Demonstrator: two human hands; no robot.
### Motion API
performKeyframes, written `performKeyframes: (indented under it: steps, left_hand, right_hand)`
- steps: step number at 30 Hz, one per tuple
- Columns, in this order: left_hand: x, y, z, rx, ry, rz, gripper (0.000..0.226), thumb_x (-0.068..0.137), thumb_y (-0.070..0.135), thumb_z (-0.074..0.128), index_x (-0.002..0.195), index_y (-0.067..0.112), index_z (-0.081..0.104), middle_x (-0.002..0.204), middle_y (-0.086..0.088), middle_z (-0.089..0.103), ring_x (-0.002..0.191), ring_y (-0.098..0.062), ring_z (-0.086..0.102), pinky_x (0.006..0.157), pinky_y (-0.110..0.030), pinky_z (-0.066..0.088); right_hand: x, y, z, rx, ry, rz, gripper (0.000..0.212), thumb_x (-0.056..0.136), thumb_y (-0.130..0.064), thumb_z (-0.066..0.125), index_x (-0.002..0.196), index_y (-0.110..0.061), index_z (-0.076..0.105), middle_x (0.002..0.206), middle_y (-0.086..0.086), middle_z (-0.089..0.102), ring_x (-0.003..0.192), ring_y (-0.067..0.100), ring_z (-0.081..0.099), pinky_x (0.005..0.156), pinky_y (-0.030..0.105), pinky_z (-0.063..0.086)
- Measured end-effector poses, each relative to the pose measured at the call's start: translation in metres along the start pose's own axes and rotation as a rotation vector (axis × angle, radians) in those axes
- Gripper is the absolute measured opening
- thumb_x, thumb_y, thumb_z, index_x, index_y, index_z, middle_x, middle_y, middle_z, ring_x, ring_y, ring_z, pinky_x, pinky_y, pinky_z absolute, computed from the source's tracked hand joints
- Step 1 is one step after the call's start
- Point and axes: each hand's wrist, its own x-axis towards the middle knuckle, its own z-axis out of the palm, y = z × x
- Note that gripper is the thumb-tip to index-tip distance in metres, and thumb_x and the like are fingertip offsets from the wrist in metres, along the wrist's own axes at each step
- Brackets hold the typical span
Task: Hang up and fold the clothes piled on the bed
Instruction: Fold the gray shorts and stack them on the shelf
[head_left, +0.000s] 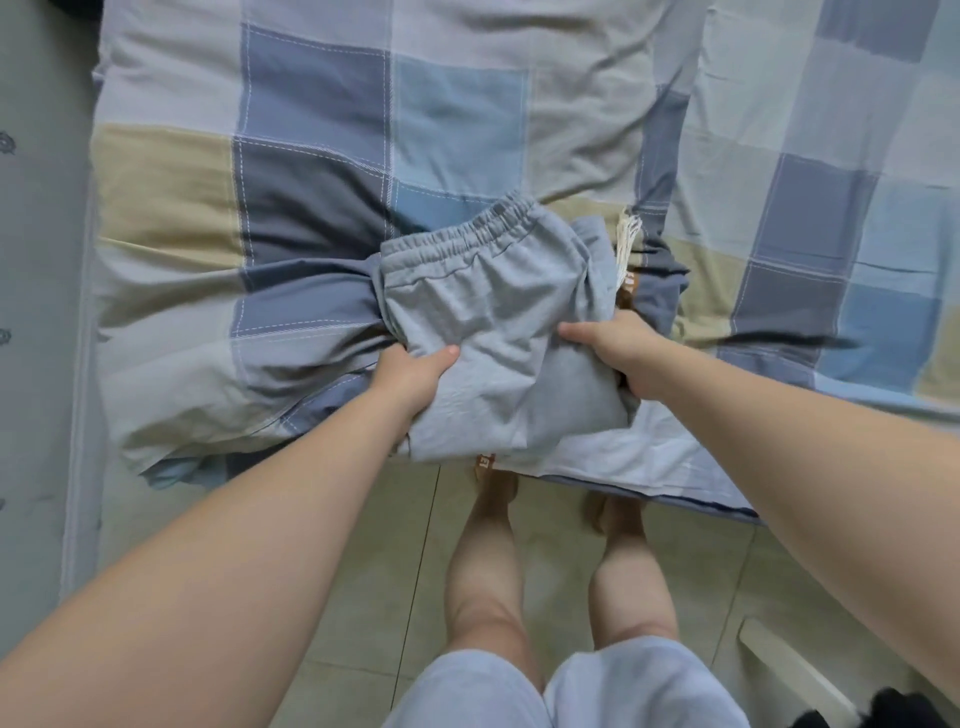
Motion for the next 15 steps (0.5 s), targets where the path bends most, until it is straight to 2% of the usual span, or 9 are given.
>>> performKeyframes:
  steps: [3,8,11,13,15]
  left_hand:
    - [-0.019,-0.023,-0.013,0.098,-0.065,-0.024,0.055,0.088,0.029,0.077,0.133,0.004,0.058,0.131,-0.009,0.064,0.108,-0.027,0.061,0.092,-0.034,0.047]
    - [-0.062,-0.038,-0.034,0.336,-0.209,-0.054,0.050,0.087,0.031,0.078,0.129,0.009,0.062,0.122,-0.006,0.066,0.097,-0.024,0.058,0.086,-0.031,0.043]
    - [-0.093,-0.036,-0.043,0.439,-0.256,-0.042,0.052,0.085,0.032,0.079,0.129,0.009,0.062,0.121,-0.005,0.066,0.096,-0.022,0.058,0.084,-0.029,0.041]
    - [-0.113,-0.035,-0.048,0.498,-0.284,-0.060,0.055,0.084,0.038,0.080,0.127,0.008,0.063,0.123,-0.007,0.067,0.098,-0.025,0.062,0.086,-0.032,0.046]
    - [-0.133,-0.031,-0.051,0.573,-0.296,-0.092,0.062,0.082,0.047,0.079,0.124,0.006,0.061,0.115,-0.009,0.067,0.098,-0.029,0.064,0.091,-0.038,0.052]
  right_hand:
    - [-0.033,0.036,-0.006,0.020,-0.048,0.113,0.044,0.081,-0.028,0.083,0.116,-0.008,0.067,0.105,0.011,0.075,0.095,0.031,0.072,0.093,0.047,0.056]
    - [-0.101,0.079,-0.014,0.090,-0.058,0.254,0.037,0.081,-0.029,0.082,0.108,-0.009,0.066,0.104,0.011,0.073,0.094,0.029,0.070,0.081,0.037,0.055]
    - [-0.148,0.093,-0.018,0.197,-0.045,0.290,0.036,0.082,-0.030,0.081,0.107,-0.011,0.064,0.105,0.011,0.071,0.098,0.032,0.067,0.088,0.044,0.054]
    - [-0.178,0.101,-0.021,0.290,-0.042,0.316,0.036,0.085,-0.028,0.078,0.112,-0.010,0.064,0.109,0.014,0.072,0.103,0.034,0.067,0.098,0.051,0.052]
    - [-0.206,0.109,-0.024,0.395,-0.032,0.324,0.036,0.086,-0.027,0.076,0.116,-0.010,0.065,0.106,0.015,0.074,0.100,0.034,0.070,0.094,0.051,0.054]
